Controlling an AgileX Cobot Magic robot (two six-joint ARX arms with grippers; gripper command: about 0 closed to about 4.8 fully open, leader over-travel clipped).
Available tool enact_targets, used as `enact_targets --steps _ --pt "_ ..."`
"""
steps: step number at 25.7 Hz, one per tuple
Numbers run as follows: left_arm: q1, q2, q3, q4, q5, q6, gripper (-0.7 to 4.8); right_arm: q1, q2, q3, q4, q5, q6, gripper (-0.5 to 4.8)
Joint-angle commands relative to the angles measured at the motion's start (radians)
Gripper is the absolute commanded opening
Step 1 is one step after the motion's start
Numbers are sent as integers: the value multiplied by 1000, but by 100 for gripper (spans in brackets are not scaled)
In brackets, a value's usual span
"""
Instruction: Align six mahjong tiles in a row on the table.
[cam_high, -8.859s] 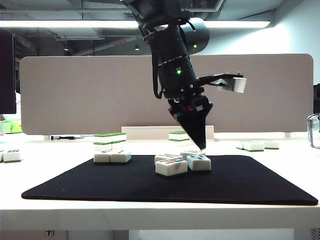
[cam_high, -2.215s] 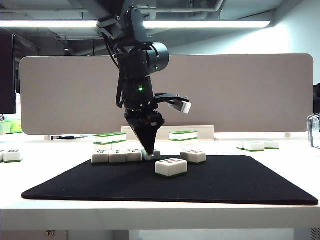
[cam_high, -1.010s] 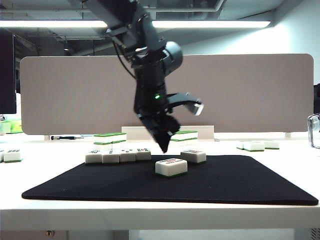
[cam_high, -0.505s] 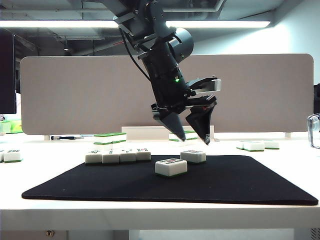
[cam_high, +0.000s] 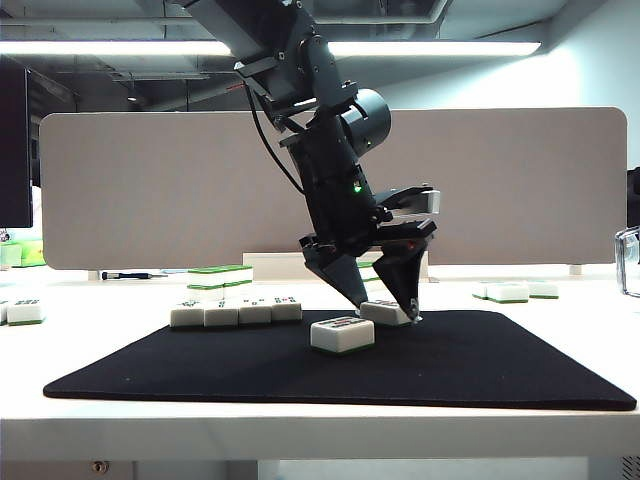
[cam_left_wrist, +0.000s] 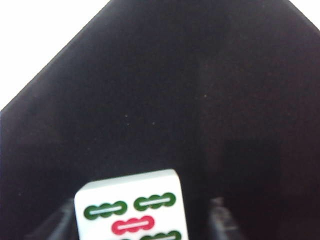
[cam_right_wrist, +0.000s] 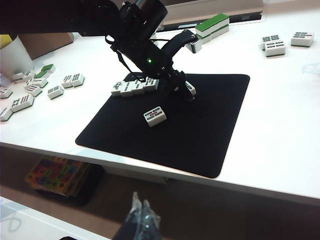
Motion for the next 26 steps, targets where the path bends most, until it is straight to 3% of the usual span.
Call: enact_targets --steps 1,4,8,12,19,26 --pt "0 -3 3 4 -1 -3 194 1 -12 2 13 2 -3 -1" --pt "0 -3 3 0 -64 2 177 1 -12 2 13 2 -3 -1" --pt "10 -14 6 -49 -171 161 172 1 -12 2 12 2 -3 -1" --pt "40 -21 6 -97 -162 241 173 0 -12 2 13 2 -2 -1" --pt "107 -21 6 -124 -144 457 182 0 -12 2 13 2 -2 -1" --pt "126 -21 6 -122 -143 476 190 -1 -12 2 13 2 -2 -1"
